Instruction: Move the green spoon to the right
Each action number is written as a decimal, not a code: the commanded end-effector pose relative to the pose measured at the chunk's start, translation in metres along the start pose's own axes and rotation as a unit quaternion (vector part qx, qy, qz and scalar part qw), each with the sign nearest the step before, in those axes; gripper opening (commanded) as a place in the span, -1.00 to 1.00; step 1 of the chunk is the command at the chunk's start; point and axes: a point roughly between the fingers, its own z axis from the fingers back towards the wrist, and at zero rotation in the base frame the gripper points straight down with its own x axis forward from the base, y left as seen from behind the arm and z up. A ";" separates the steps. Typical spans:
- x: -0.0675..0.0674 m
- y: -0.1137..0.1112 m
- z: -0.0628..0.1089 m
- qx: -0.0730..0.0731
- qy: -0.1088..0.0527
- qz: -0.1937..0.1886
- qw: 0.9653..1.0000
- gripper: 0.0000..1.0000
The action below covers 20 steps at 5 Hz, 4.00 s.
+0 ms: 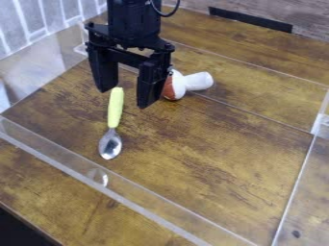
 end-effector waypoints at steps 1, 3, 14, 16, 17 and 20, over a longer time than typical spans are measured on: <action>0.009 -0.001 0.001 -0.002 -0.006 0.007 1.000 1.00; 0.028 0.051 0.006 -0.012 -0.060 0.079 0.995 1.00; 0.048 0.089 -0.081 -0.082 -0.152 0.157 0.972 -1.00; 0.047 0.077 -0.049 -0.086 -0.175 0.168 0.966 -1.00; 0.047 0.078 -0.045 -0.092 -0.188 0.141 0.968 -1.00; 0.040 0.062 -0.045 -0.096 -0.209 0.124 0.965 -1.00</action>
